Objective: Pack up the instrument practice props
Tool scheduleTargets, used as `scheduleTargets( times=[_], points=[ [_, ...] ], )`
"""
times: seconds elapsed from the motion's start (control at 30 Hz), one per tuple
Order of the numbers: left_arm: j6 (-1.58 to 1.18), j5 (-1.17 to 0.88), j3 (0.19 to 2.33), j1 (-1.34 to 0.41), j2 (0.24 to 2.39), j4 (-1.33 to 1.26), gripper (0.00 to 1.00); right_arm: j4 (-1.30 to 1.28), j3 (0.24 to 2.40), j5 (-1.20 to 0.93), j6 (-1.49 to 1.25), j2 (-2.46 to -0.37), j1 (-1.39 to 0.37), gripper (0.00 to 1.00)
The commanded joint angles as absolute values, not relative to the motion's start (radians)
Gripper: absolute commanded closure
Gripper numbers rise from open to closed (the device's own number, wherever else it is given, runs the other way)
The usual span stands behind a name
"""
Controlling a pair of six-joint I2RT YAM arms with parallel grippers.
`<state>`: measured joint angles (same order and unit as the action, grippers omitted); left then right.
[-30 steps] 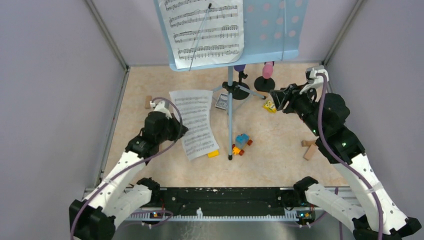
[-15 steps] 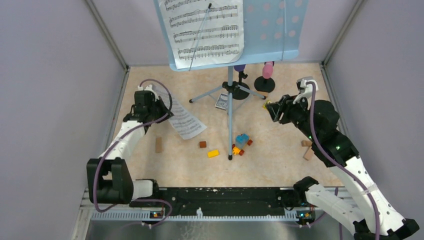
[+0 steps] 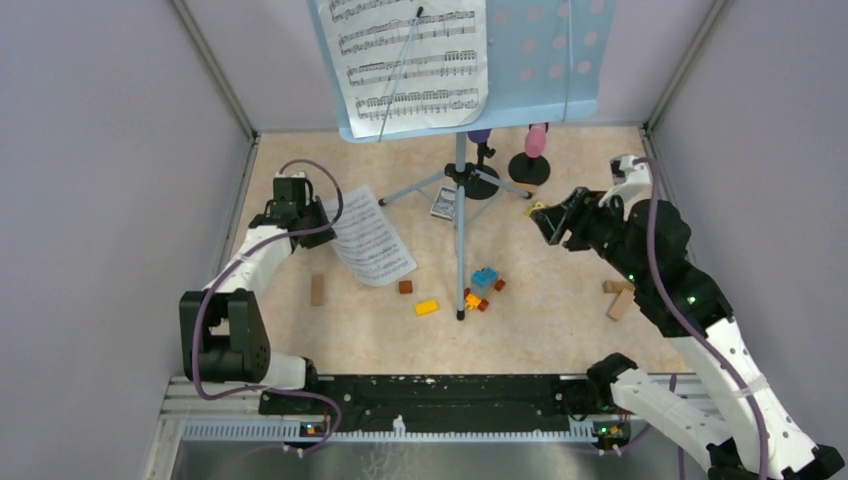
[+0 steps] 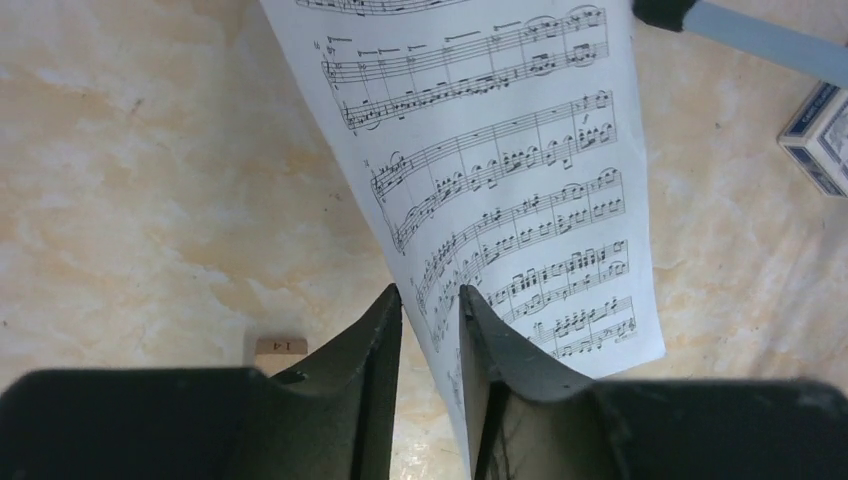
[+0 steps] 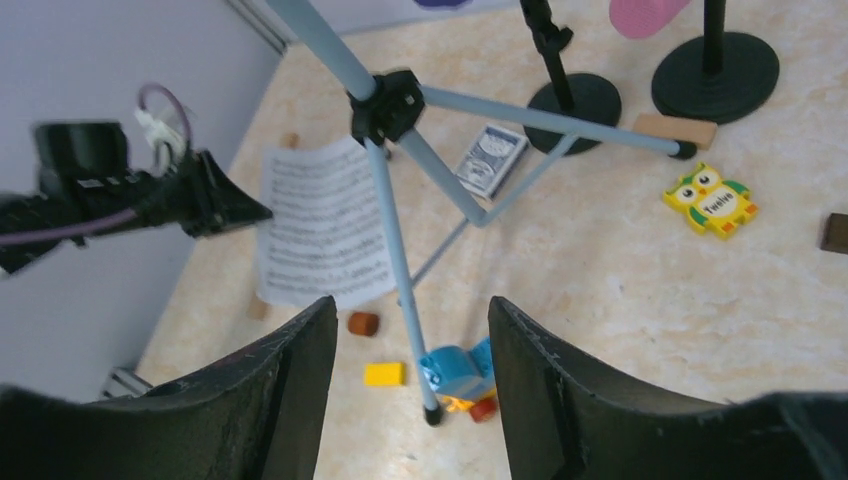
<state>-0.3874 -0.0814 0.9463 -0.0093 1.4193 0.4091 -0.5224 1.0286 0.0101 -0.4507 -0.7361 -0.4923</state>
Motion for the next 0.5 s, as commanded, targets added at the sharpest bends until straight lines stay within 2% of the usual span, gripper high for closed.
scheduleTargets(
  times=[0.0,0.07,0.17,0.23,0.37,0.47],
  points=[
    [-0.393,-0.039,0.973,0.020,1.418,0.418,0.62,-0.568,1.208,0.033,-0.626,-0.732,-0.488,0.42],
    [-0.400,-0.034,0.970,0.020,1.409,0.421,0.55,-0.601,1.296,0.053,-0.681,-0.737,-0.486,0.41],
    [-0.408,-0.030,0.958,0.019,1.379,0.423,0.51,-0.631,1.405,0.074,-0.749,-0.737,-0.487,0.38],
    [-0.421,-0.022,0.945,0.020,1.346,0.428,0.42,-0.629,1.470,0.079,-0.817,-0.734,-0.487,0.37],
    [-0.446,-0.023,0.922,0.020,1.263,0.447,0.27,-0.533,1.570,0.043,-0.961,-0.727,-0.487,0.36],
    [-0.452,-0.075,0.907,0.019,1.178,0.465,0.22,-0.480,1.682,0.032,-1.042,-0.754,-0.488,0.36]
  ],
)
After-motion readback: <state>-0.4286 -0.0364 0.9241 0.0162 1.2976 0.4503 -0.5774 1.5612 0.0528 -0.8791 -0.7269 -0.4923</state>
